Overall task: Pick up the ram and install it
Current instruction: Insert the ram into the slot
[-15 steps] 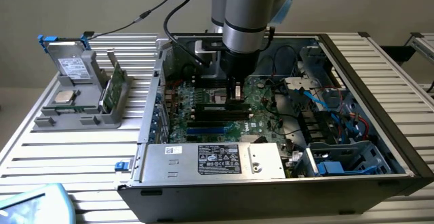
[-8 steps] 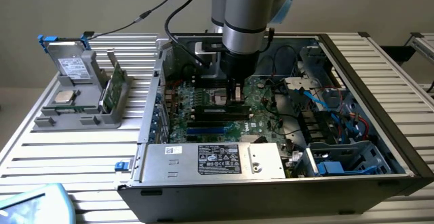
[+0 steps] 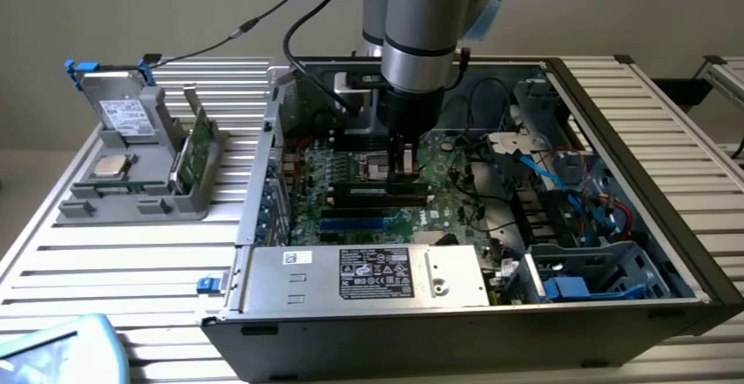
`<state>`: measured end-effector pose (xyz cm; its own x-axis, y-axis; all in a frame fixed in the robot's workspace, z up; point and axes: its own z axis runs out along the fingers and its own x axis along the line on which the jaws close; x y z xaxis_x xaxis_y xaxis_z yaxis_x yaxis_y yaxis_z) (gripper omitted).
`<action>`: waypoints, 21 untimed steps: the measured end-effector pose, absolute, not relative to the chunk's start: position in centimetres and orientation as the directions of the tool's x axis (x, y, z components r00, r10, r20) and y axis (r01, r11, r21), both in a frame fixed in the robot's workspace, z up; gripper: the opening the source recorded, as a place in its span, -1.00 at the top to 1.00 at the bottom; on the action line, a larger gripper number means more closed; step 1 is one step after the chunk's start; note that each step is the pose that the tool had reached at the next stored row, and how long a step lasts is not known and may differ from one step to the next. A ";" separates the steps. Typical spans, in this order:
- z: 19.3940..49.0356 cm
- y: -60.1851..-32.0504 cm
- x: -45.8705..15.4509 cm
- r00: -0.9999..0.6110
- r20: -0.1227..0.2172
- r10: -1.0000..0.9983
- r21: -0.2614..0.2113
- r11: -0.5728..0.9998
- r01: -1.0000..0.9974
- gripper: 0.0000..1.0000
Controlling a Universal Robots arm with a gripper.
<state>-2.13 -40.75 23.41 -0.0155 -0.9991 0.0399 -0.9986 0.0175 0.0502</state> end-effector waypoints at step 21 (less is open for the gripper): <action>23.3 -40.3 -2.3 0.007 0.057 -0.998 0.050 -0.004 -0.999 0.73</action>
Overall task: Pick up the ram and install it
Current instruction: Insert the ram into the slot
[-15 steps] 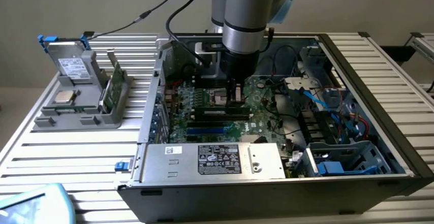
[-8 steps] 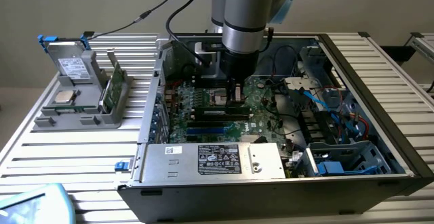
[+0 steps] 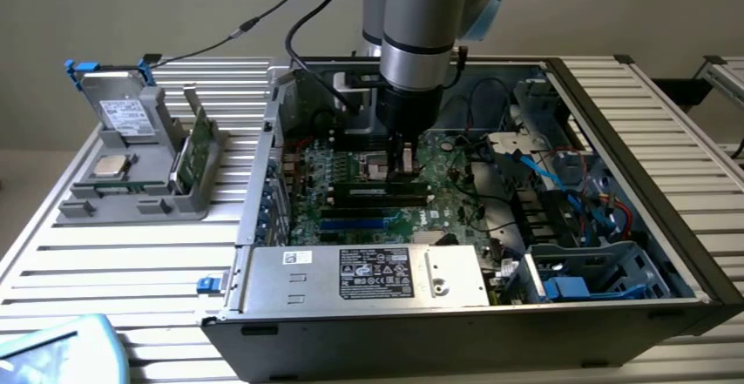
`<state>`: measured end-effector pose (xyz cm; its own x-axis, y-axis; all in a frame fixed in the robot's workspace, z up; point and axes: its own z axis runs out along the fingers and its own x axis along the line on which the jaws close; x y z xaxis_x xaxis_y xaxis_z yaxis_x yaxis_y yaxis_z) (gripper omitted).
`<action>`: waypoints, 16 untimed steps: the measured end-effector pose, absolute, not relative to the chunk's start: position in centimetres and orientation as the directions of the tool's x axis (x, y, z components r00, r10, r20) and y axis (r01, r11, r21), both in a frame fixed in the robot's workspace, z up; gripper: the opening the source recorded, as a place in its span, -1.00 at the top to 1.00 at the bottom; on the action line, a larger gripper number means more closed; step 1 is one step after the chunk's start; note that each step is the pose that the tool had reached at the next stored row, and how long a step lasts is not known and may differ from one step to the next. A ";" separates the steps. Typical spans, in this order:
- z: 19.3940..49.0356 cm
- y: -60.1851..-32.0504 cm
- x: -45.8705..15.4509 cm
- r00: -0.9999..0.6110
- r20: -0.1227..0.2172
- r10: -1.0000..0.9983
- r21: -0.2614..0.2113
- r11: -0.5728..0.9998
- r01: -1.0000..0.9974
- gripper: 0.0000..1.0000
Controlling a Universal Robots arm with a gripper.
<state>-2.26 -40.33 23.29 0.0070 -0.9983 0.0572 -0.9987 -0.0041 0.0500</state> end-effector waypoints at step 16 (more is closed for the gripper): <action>23.0 -40.3 -2.3 0.021 0.059 -0.998 0.050 -0.018 -0.999 0.73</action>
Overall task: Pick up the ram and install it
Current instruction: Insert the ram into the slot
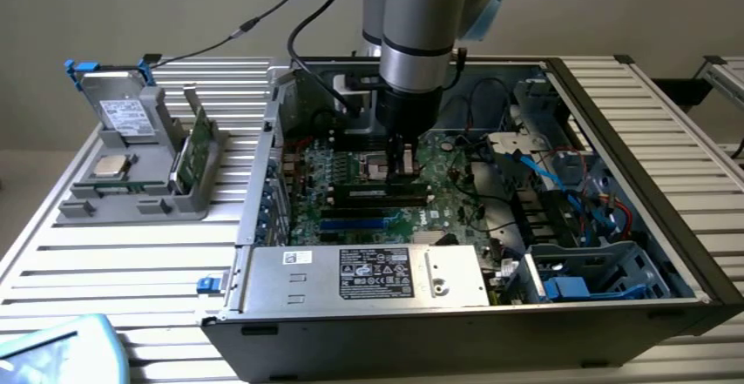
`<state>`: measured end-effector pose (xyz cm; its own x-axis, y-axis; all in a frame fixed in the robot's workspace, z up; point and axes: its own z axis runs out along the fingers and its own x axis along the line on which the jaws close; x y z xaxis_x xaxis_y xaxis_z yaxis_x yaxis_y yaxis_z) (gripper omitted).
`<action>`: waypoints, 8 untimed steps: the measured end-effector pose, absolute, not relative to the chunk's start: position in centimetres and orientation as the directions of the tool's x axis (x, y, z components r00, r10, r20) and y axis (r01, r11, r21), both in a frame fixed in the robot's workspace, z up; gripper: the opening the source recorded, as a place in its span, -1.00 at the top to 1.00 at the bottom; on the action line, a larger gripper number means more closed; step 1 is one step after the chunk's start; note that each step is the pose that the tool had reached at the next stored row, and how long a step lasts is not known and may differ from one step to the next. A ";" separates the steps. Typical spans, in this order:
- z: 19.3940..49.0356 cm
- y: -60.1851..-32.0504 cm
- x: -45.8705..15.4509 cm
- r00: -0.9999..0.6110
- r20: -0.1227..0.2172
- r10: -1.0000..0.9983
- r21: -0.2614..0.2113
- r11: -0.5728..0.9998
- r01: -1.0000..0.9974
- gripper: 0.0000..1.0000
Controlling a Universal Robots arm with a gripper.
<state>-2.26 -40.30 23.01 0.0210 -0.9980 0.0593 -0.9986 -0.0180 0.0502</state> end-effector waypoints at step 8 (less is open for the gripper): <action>22.9 -40.3 -2.3 0.021 0.059 -0.998 0.050 -0.018 -0.999 0.73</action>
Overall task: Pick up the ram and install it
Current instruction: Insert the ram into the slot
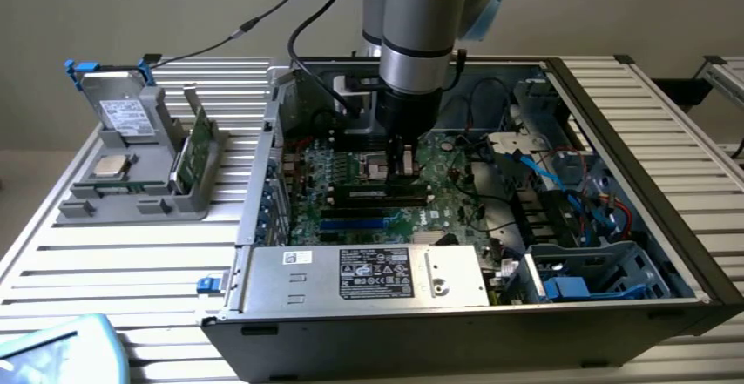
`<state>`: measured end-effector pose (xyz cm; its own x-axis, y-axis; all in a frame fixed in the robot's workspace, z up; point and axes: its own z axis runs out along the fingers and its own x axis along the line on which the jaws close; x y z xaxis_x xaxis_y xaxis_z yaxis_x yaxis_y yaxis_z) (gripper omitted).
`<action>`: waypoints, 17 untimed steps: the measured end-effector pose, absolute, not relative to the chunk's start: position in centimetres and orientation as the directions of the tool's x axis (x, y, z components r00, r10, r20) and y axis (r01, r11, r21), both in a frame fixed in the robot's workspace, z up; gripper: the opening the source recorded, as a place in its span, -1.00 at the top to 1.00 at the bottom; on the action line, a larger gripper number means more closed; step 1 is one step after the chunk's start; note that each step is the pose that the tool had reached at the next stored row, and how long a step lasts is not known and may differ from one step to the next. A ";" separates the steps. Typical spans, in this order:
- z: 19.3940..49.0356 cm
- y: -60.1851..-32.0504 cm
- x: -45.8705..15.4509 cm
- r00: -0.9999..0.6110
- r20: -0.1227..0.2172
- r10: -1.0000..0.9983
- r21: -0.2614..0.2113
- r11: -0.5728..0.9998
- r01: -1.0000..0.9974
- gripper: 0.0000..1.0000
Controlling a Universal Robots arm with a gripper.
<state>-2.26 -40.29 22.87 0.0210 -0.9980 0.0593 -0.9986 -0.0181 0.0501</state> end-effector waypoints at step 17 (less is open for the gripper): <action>22.8 -40.2 -2.3 0.014 0.059 -0.998 0.050 -0.012 -0.999 0.73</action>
<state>-2.26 -40.22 22.77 0.0145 -0.9982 0.0588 -0.9987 -0.0116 0.0501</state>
